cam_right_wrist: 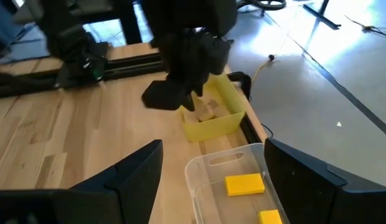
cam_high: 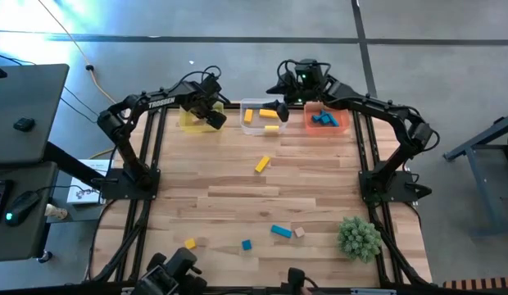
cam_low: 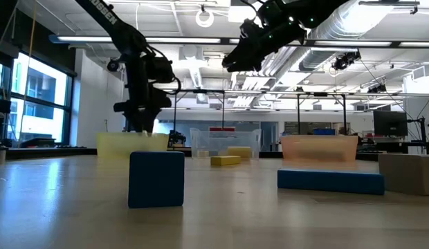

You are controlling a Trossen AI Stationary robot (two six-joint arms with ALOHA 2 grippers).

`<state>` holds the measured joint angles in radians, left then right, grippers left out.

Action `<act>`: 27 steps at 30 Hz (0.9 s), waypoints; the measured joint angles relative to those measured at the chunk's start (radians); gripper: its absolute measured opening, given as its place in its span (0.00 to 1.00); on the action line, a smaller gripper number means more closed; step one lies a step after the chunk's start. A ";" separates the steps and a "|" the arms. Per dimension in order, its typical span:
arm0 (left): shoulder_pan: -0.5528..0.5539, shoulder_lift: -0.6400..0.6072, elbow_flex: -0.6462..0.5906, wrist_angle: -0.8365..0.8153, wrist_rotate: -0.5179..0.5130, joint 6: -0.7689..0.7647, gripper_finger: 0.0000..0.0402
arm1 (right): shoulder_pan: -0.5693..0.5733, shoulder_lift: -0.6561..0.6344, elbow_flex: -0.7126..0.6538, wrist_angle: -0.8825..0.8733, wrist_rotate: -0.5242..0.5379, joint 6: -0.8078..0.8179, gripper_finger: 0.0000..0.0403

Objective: Sort & place blocks by color
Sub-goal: Put the top yellow block into the transparent bin

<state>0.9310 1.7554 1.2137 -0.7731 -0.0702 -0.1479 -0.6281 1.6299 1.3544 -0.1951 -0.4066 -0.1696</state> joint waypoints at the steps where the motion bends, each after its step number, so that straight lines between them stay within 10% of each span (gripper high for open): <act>1: 0.000 0.000 0.007 -0.007 0.002 -0.006 0.49 | 0.004 0.000 0.000 -0.005 -0.008 -0.015 0.66; 27: -0.202 -0.341 0.163 -0.184 0.033 0.113 0.50 | 0.195 0.116 -0.003 -0.150 -0.074 -0.216 0.66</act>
<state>0.7293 1.4146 1.3766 -0.9576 -0.0369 -0.0353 -0.4330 1.7461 1.3518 -0.3454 -0.4811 -0.3859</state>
